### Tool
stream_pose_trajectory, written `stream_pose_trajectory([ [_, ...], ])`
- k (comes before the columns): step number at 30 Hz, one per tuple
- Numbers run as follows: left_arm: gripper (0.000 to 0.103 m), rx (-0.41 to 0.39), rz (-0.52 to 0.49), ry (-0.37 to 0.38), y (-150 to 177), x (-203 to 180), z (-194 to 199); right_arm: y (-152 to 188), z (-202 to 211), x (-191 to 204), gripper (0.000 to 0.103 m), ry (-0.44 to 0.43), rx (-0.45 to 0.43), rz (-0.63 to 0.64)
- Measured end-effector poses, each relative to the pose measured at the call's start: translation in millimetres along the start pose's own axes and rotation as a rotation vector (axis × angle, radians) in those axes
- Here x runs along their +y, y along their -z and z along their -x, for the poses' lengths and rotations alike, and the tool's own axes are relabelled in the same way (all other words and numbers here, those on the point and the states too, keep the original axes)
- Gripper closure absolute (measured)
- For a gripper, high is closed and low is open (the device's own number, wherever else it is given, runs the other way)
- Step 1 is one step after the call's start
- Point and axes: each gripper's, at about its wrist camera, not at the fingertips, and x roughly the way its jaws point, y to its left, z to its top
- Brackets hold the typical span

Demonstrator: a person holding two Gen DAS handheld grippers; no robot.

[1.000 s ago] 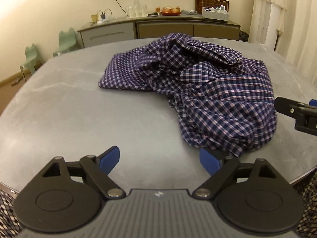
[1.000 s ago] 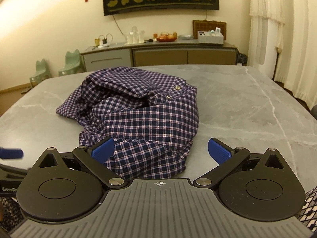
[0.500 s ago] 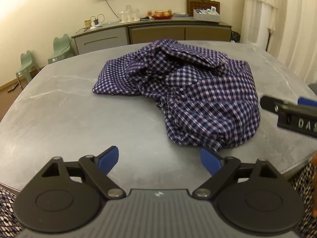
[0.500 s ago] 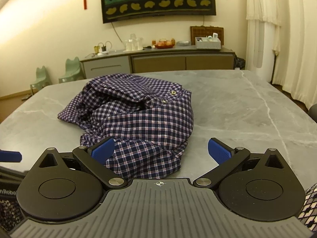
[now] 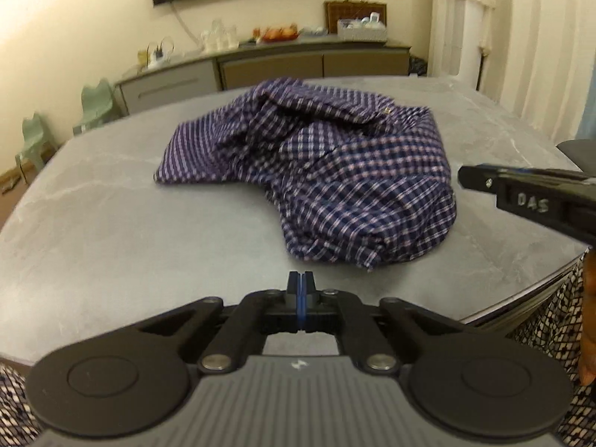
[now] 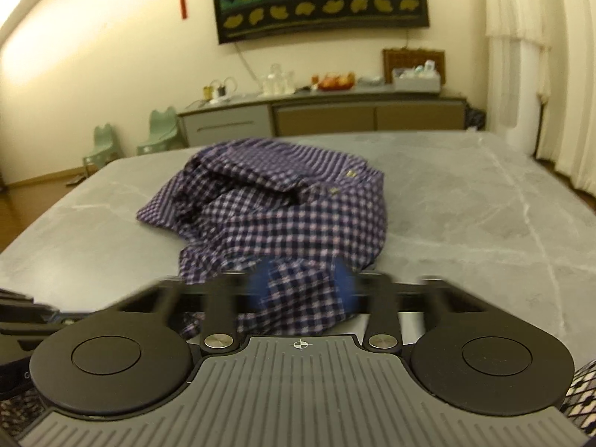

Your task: Fold clothes

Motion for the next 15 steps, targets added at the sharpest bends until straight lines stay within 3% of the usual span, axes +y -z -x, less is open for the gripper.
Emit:
stream_pose_trajectory([
  [3, 0.103, -0.020, -0.023, -0.004, -2, -3, 1, 0, 2, 6, 0.103, -0.012, -0.008, 0.027],
  [15, 0.103, -0.035, 0.001, -0.001, -28, 14, -25, -2, -16, 15, 0.103, 0.013, 0.034, 0.047],
])
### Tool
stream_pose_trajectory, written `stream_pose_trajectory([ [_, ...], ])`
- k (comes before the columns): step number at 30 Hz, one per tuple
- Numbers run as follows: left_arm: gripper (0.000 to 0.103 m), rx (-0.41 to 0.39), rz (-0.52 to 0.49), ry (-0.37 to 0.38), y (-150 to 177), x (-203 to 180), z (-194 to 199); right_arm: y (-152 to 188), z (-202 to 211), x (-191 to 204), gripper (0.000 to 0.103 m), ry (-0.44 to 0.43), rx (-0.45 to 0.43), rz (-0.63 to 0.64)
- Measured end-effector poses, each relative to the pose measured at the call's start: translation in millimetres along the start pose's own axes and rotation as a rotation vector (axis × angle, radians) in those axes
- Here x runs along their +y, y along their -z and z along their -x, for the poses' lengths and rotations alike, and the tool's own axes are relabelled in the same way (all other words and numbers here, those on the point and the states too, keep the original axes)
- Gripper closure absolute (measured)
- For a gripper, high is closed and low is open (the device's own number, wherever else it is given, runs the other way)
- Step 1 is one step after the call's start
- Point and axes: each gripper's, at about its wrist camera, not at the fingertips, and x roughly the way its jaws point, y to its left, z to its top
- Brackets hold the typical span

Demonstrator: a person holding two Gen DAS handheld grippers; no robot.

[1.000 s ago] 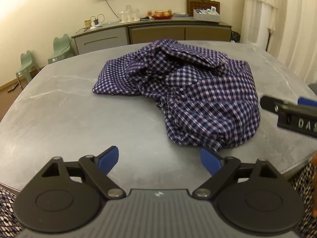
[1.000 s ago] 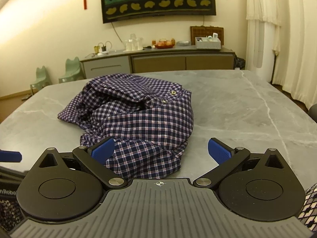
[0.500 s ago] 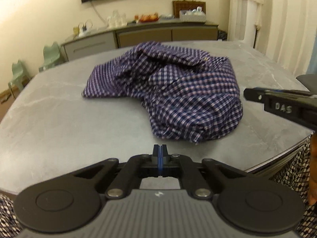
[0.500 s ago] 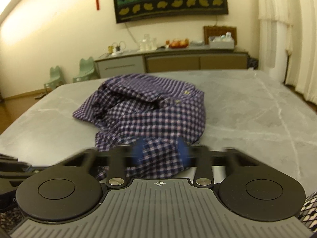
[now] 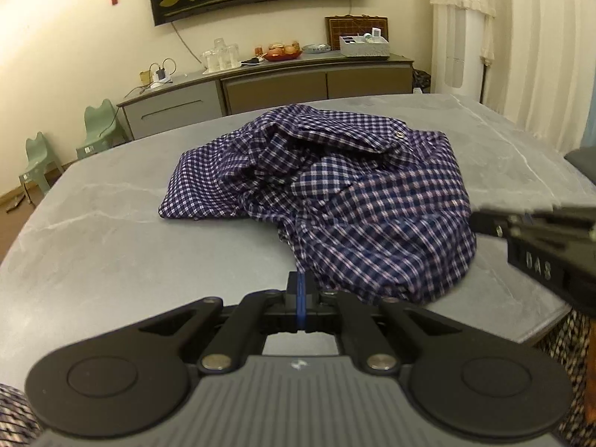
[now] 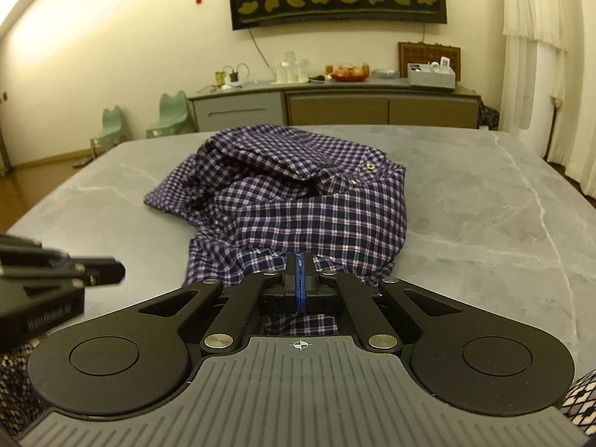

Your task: Fold clothes

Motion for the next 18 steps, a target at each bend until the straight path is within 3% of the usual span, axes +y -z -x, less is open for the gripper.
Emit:
stream_pose_trajectory([
  [3, 0.100, 0.020, 0.016, 0.026, -3, 5, -10, 2, -9, 0, 0.103, 0.014, 0.030, -0.002],
  [5, 0.088, 0.025, 0.027, 0.024, -1, 6, -15, 3, -13, -2, 0.100, 0.024, 0.044, -0.012],
  [6, 0.067, 0.020, 0.026, 0.020, 0, 6, -16, 3, -15, -3, 0.093, 0.035, 0.047, -0.017],
  [7, 0.034, 0.008, 0.034, 0.020, 1, 7, -15, 3, -17, -4, 0.080, 0.047, 0.050, -0.023],
  [8, 0.020, -0.010, 0.047, 0.023, 3, 9, -14, 4, -19, -5, 0.068, 0.056, 0.056, -0.033],
  [9, 0.003, -0.042, 0.061, 0.025, 4, 11, -12, 3, -20, -7, 0.040, 0.062, 0.059, -0.041],
  [10, 0.000, -0.077, 0.073, 0.018, 5, 13, -10, 3, -21, -9, 0.020, 0.071, 0.053, -0.045],
  [11, 0.000, -0.098, 0.084, 0.008, 5, 15, -9, 3, -20, -9, 0.014, 0.083, 0.045, -0.043],
  [14, 0.000, -0.066, 0.107, 0.023, -2, 24, -14, 1, -23, -9, 0.012, 0.092, 0.041, -0.038],
  [18, 0.000, -0.018, 0.058, 0.031, -21, 38, -30, -3, -29, -13, 0.012, 0.076, 0.058, -0.044],
])
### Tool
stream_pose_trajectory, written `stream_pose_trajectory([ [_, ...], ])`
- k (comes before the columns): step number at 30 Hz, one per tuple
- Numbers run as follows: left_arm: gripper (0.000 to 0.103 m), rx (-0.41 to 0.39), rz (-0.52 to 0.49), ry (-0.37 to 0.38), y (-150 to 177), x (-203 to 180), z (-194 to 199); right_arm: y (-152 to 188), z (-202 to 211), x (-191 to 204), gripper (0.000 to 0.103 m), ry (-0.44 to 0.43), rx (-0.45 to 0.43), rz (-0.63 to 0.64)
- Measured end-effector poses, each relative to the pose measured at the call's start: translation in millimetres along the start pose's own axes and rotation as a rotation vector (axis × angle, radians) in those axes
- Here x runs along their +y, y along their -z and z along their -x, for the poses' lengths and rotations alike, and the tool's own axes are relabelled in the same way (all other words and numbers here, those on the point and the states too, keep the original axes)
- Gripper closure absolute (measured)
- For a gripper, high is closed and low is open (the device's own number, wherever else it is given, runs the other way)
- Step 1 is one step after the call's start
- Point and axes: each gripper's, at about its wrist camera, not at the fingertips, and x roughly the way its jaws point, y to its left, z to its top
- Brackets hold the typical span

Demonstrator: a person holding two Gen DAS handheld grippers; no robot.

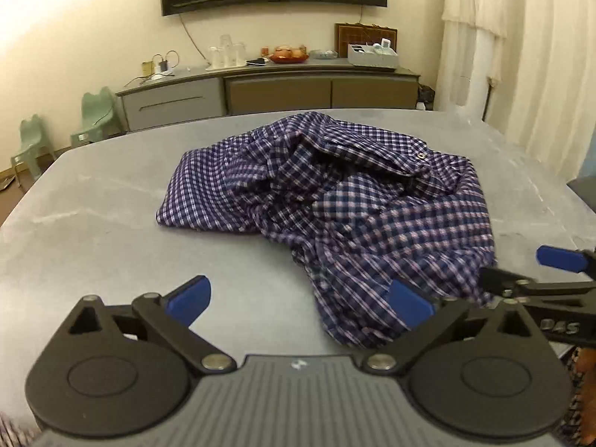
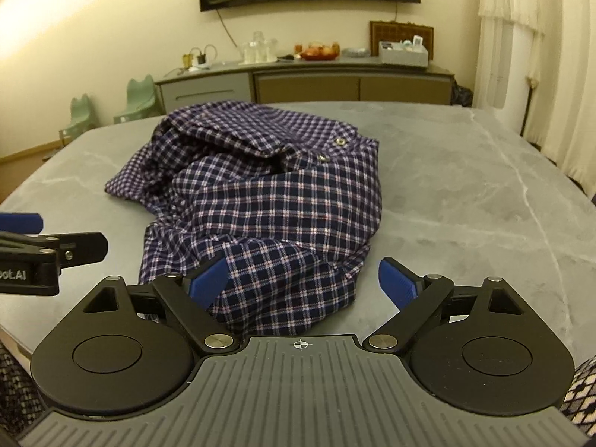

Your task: Fold clothes

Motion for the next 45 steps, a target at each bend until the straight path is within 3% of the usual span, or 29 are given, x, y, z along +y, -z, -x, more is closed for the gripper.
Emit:
stream_pose_trajectory([
  [5, 0.000, -0.013, 0.038, -0.032, -33, 38, -30, -23, -11, -8, 0.007, 0.002, -0.047, 0.003],
  [8, 0.000, -0.031, 0.121, -0.018, -35, 66, -52, -36, -35, -6, 0.003, 0.025, -0.018, 0.039],
  [11, 0.000, 0.013, 0.220, 0.042, -28, 85, -74, -37, -70, -11, 0.007, 0.062, 0.060, 0.002],
  [12, 0.000, 0.026, 0.233, 0.066, -28, 85, -78, -35, -83, -11, 0.033, 0.026, 0.112, -0.010],
  [13, 0.000, 0.027, 0.223, 0.093, -32, 81, -80, -33, -95, -11, 0.080, -0.015, 0.166, -0.021],
  [14, 0.000, 0.013, 0.194, 0.110, -39, 76, -80, -37, -99, -10, 0.102, -0.041, 0.170, -0.025],
  [15, 0.000, -0.006, 0.159, 0.117, -47, 69, -80, -41, -101, -10, 0.103, -0.065, 0.167, -0.027],
  [19, 0.000, -0.045, 0.031, 0.134, -85, 40, -98, -96, -25, -24, 0.103, -0.073, -0.186, 0.014],
  [21, 0.000, -0.021, -0.010, 0.131, -100, 28, -124, -116, 11, -45, 0.103, 0.020, -0.310, -0.007],
  [22, 0.005, 0.000, -0.029, 0.123, -104, 22, -141, -121, 10, -55, 0.103, 0.112, -0.300, 0.005],
  [23, 0.018, 0.027, -0.050, 0.112, -106, 17, -157, -124, 7, -66, 0.103, 0.209, -0.280, 0.018],
  [24, 0.051, 0.060, -0.051, 0.111, -106, 18, -171, -120, -8, -79, 0.103, 0.254, -0.215, 0.004],
  [25, 0.074, 0.096, -0.037, 0.116, -107, 22, -184, -114, -24, -92, 0.103, 0.291, -0.142, -0.014],
  [26, 0.085, 0.109, 0.014, 0.135, -111, 32, -190, -102, -36, -97, 0.103, 0.325, -0.097, -0.019],
  [27, 0.090, 0.095, 0.089, 0.141, -118, 48, -188, -89, -47, -101, 0.095, 0.358, -0.056, -0.022],
  [29, 0.091, -0.003, 0.211, 0.095, -136, 89, -170, -66, -51, -92, 0.086, 0.294, -0.065, -0.060],
  [30, 0.092, -0.044, 0.280, 0.077, -143, 112, -160, -62, -52, -83, 0.066, 0.248, -0.067, -0.052],
  [31, 0.092, -0.076, 0.355, 0.064, -148, 137, -150, -60, -53, -68, 0.033, 0.172, -0.094, -0.043],
  [33, 0.092, -0.096, 0.447, 0.037, -148, 173, -139, -56, -59, -39, 0.007, 0.044, -0.136, 0.014],
  [36, 0.090, -0.045, 0.443, -0.010, -131, 188, -141, -44, -84, -3, 0.007, -0.096, -0.081, 0.084],
  [38, 0.086, 0.007, 0.379, 0.016, -117, 179, -148, -36, -101, 16, 0.008, -0.164, -0.027, 0.122],
  [39, 0.086, 0.022, 0.347, 0.028, -115, 172, -151, -32, -113, 22, 0.021, -0.172, 0.012, 0.144],
  [40, 0.085, 0.033, 0.315, 0.037, -115, 165, -152, -30, -123, 26, 0.053, -0.175, 0.053, 0.165],
  [42, 0.090, 0.005, 0.282, 0.019, -119, 163, -151, -30, -142, 32, 0.093, -0.181, 0.123, 0.178],
  [43, 0.091, -0.037, 0.287, -0.001, -122, 166, -146, -36, -142, 31, 0.102, -0.151, 0.107, 0.181],
  [45, 0.092, -0.146, 0.359, -0.007, -133, 183, -128, -49, -134, 20, 0.103, -0.049, 0.050, 0.181],
])
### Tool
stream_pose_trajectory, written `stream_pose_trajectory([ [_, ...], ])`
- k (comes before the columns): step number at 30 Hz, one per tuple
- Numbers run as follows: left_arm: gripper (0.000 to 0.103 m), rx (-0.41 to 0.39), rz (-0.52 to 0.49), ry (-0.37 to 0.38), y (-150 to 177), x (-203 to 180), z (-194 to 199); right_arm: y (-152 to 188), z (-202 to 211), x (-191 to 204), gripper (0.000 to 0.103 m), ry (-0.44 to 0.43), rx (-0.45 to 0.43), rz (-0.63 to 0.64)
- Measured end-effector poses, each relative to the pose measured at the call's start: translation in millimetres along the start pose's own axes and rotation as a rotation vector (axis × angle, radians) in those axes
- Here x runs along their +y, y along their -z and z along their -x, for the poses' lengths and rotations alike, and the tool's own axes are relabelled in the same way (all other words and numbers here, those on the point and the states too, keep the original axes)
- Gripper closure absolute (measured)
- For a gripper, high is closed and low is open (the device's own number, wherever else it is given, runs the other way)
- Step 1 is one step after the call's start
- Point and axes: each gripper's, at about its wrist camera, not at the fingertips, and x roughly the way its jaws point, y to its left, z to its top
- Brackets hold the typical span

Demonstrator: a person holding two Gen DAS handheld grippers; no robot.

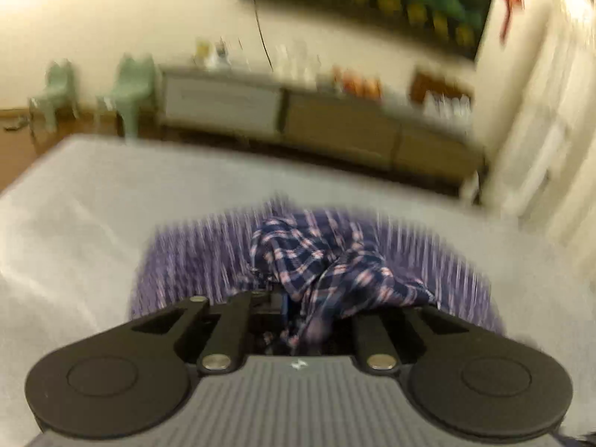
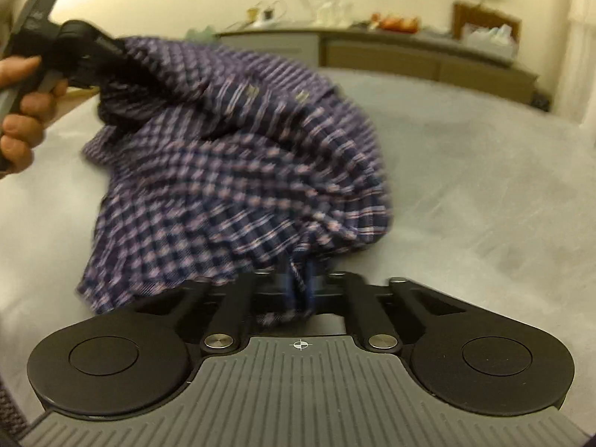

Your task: Fold clothes

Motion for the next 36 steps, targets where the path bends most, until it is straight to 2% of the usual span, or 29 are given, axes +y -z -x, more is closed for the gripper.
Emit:
stream_pose_trajectory([
  [3, 0.092, -0.094, 0.111, 0.049, -24, 24, 25, -11, 25, -34, 0.103, 0.228, -0.094, -0.022],
  [4, 0.090, -0.100, 0.112, 0.057, -28, 29, 29, -12, 24, -47, 0.103, 0.324, -0.087, -0.013],
  [6, 0.086, -0.054, 0.054, 0.034, -23, 25, 25, -10, 21, -61, 0.102, 0.385, -0.060, -0.042],
  [7, 0.083, -0.021, 0.017, 0.015, -18, 19, 19, -9, 27, -59, 0.094, 0.386, -0.090, -0.053],
  [8, 0.080, 0.016, -0.023, -0.007, -11, 11, 13, -9, 37, -51, 0.090, 0.374, -0.148, -0.041],
  [9, 0.074, 0.047, -0.069, -0.013, -4, 5, 8, -12, 46, -32, 0.080, 0.324, -0.213, 0.009],
  [10, 0.067, 0.063, -0.114, -0.009, 2, -4, 3, -15, 54, -12, 0.054, 0.268, -0.277, 0.064],
  [11, 0.063, 0.070, -0.151, -0.010, 4, -15, 0, -18, 58, 13, 0.042, 0.178, -0.319, 0.148],
  [12, 0.053, 0.070, -0.186, -0.012, 8, -21, 2, -20, 53, 36, 0.024, 0.117, -0.328, 0.246],
  [13, 0.047, 0.067, -0.218, -0.009, 13, -25, 3, -22, 46, 59, 0.015, 0.059, -0.330, 0.346],
  [14, 0.046, 0.067, -0.243, -0.003, 16, -28, 3, -23, 40, 82, 0.015, 0.002, -0.333, 0.446],
  [15, 0.042, 0.070, -0.265, 0.002, 20, -30, 3, -24, 25, 101, 0.015, -0.017, -0.313, 0.534],
  [17, 0.041, 0.080, -0.308, -0.002, 30, -37, 2, -27, -11, 124, 0.016, -0.008, -0.265, 0.638],
  [19, 0.041, 0.072, -0.349, -0.025, 34, -40, 0, -36, -44, 129, 0.028, 0.003, -0.209, 0.672],
  [22, 0.041, 0.068, -0.377, -0.049, 42, -44, -6, -59, -74, 133, 0.035, -0.018, -0.156, 0.613],
  [23, 0.041, 0.069, -0.384, -0.057, 42, -44, -9, -64, -80, 135, 0.046, -0.028, -0.118, 0.600],
  [24, 0.045, 0.064, -0.381, -0.071, 41, -44, -10, -70, -80, 130, 0.077, -0.048, -0.097, 0.573],
  [25, 0.053, 0.055, -0.372, -0.087, 39, -43, -8, -76, -79, 125, 0.080, -0.070, -0.078, 0.544],
  [26, 0.057, 0.046, -0.362, -0.104, 37, -42, -7, -82, -78, 119, 0.082, -0.091, -0.060, 0.515],
  [28, 0.064, 0.002, -0.279, -0.116, 24, -33, 5, -103, -32, 96, 0.087, -0.142, -0.124, 0.398],
  [29, 0.064, -0.025, -0.227, -0.110, 16, -26, 14, -117, -1, 82, 0.094, -0.188, -0.175, 0.318],
  [31, 0.063, -0.074, -0.137, -0.093, 1, -14, 33, -139, 75, 51, 0.095, -0.303, -0.314, 0.179],
  [34, 0.046, -0.111, -0.082, -0.075, -6, -8, 52, -147, 96, 15, 0.095, -0.228, -0.312, 0.141],
  [36, 0.043, -0.091, -0.113, -0.077, 0, -17, 57, -152, 107, -9, 0.095, -0.170, -0.304, 0.122],
])
